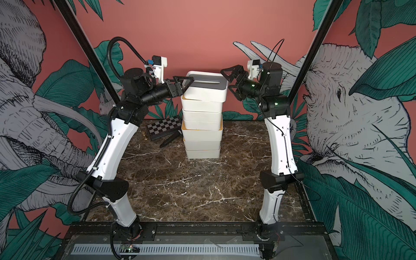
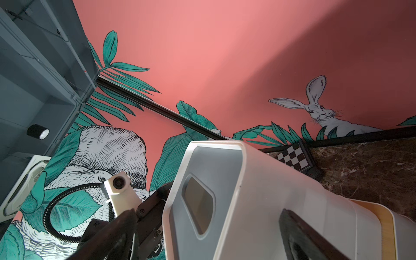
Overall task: Stack the tissue boxes
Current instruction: Place the tissue box at the tissue box.
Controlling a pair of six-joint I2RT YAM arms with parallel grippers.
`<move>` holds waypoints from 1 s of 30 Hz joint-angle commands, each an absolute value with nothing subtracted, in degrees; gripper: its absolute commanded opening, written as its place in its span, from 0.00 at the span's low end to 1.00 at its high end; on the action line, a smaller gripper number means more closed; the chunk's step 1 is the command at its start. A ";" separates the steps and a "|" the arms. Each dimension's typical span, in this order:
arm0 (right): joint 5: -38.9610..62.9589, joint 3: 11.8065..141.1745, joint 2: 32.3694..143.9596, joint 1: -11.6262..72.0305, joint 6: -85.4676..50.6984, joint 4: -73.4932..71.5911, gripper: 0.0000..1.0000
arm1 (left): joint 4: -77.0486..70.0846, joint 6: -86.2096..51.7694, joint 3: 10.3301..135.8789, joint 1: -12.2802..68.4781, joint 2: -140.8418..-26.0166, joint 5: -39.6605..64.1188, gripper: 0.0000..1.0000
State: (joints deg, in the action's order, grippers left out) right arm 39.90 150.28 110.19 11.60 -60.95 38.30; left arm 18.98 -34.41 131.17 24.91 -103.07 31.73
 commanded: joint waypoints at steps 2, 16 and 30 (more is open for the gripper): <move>40.78 151.45 110.28 12.59 -61.92 33.61 0.99 | 15.63 -36.11 128.77 24.61 -99.38 32.74 1.00; 40.35 151.70 111.18 14.38 -62.40 32.99 0.99 | 15.97 -36.30 128.67 24.66 -98.70 32.43 1.00; 37.91 154.51 111.13 12.46 -60.21 37.70 0.99 | 19.92 -35.44 130.81 23.36 -97.60 28.05 1.00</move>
State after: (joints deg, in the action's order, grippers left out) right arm 38.44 152.44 111.48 13.13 -61.49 37.89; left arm 18.81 -35.73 129.23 24.16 -100.88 29.56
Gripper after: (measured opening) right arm 0.992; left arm 0.995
